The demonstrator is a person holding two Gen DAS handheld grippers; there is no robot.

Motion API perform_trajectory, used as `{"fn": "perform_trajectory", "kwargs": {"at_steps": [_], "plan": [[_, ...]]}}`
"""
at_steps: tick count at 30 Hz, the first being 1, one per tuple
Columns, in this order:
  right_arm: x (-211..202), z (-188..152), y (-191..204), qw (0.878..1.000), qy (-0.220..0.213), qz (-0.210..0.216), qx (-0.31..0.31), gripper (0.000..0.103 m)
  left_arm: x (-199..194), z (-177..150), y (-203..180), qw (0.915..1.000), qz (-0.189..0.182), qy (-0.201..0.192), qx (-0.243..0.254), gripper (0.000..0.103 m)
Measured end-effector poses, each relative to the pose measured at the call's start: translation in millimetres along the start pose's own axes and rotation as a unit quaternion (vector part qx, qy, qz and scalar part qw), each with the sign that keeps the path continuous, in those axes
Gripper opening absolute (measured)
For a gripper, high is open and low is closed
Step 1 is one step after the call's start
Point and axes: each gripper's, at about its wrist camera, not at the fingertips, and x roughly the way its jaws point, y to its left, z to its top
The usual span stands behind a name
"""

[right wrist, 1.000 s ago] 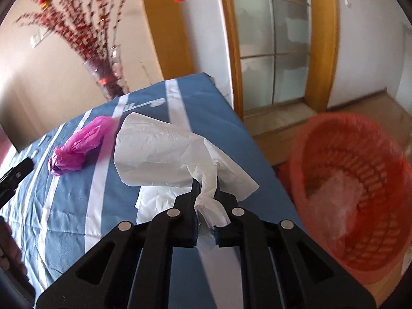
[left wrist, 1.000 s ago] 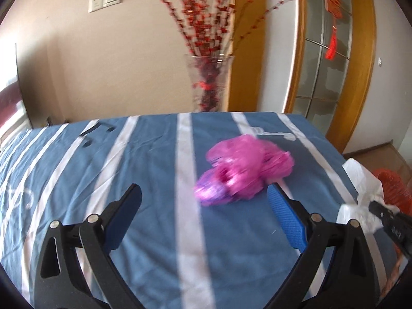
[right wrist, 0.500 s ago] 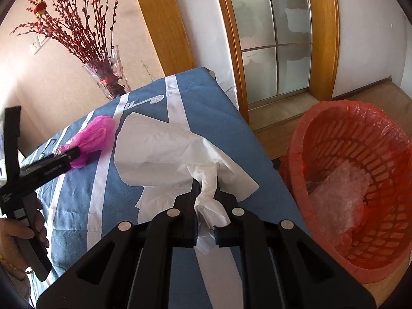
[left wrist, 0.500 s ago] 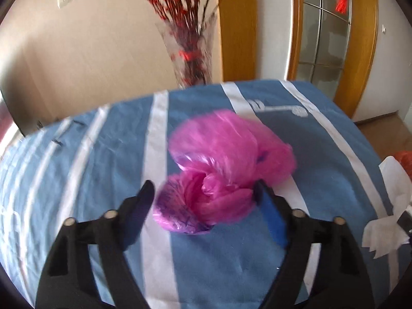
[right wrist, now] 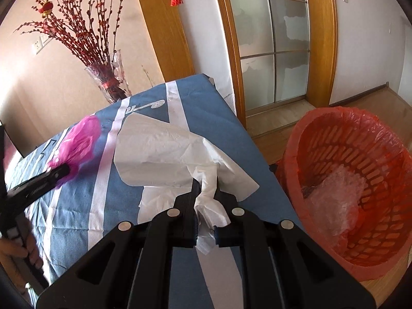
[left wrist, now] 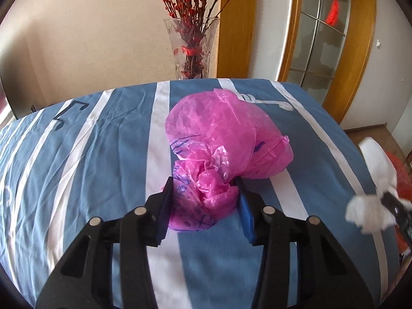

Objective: Collect trash
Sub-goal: 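Lift and carry the pink bag and white paper over the red basket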

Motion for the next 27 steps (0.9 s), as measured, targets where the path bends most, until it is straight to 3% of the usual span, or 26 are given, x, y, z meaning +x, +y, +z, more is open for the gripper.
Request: {"fn": "perform_trajectory", "kwargs": {"at_steps": [6,13,27], "plan": [[-3.0,-1.7,3.0,1.0,-0.004,-0.004,-0.006,0.009,-27.6,-19.6,-2.1,0.9999,-0.006,-0.012,0.008,0.045],[-5.9,-1.7,3.7,1.0,-0.01,-0.016,-0.004,0.009,-23.6,-29.2,-7.7,0.9999,-0.01,0.0,0.008,0.045],[-14.0,-3.4,13.4,0.998,-0.033,-0.037,-0.027,0.009,-30.0,-32.7,-13.3,0.9993,0.028,-0.015,0.017,0.042]]}}
